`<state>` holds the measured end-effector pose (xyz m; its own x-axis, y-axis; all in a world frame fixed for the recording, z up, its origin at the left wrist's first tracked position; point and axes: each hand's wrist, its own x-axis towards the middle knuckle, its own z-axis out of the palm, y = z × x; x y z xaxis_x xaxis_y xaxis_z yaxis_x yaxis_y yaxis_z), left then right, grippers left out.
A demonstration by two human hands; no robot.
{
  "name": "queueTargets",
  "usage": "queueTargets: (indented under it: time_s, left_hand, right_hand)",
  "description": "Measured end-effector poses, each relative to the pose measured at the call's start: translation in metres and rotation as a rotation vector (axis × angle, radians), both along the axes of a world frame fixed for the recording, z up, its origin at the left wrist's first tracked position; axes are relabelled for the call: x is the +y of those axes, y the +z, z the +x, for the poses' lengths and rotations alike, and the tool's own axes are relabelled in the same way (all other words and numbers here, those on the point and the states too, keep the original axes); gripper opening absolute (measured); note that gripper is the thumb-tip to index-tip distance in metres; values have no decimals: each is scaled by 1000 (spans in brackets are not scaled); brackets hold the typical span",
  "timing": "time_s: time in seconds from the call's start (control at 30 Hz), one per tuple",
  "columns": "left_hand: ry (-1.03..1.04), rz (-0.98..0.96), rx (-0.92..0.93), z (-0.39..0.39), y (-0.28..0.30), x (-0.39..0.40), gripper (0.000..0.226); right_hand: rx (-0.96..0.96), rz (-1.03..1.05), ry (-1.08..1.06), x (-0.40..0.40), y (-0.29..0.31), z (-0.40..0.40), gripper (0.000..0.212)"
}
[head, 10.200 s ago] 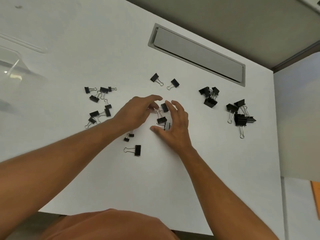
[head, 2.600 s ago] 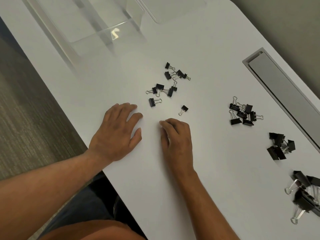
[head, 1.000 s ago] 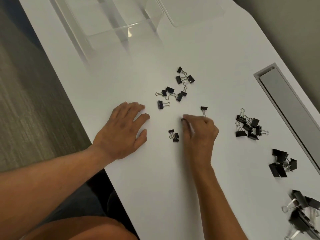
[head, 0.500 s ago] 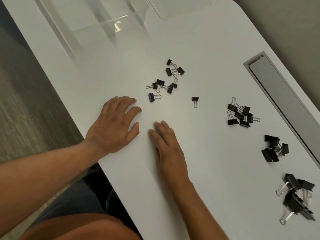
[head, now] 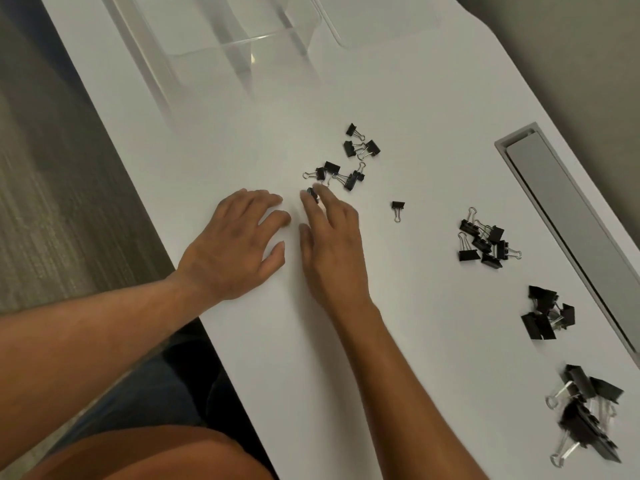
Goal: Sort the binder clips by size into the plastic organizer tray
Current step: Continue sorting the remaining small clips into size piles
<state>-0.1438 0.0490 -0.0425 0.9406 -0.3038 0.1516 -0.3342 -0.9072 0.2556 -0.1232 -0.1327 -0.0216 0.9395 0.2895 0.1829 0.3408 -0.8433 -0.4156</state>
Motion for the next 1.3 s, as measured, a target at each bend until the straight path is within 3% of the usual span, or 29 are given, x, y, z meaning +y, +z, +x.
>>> queueTargets:
  time_s: [0.1,0.3,0.5,0.6,0.83,0.97,1.13,1.3]
  left_hand:
    - [-3,8,-6,0,-1,0,41]
    - [4,-23,-21,1,-4,1,39]
    - [-2,-14,-25,1,-3,0,39]
    - [-4,-6,-12,1,-3,1,41]
    - [3,-15,-20,0,-5,1,39]
    - [-1,-15,-21,1,-4,0,39]
    - [-3,-20,-8,1,-3,0,40]
    - [-1,-14,3,0,-4,1,41]
  right_hand:
    - [-3,-128,40,-1,-9,23,32]
    - [-29,0,-106,-37,-5,-11,21]
    - [29,-69,-166,-34,0,19,53]
    - [67,-123,-162,-34,-3,33,49]
    - [-37,31,-182,-53,-14,-17,32]
    - [-13,68,-205,-57,-20,-22,40]
    - [45,197,-245,-63,-17,-10,28]
    - [58,195,-239,-59,-12,-6,42]
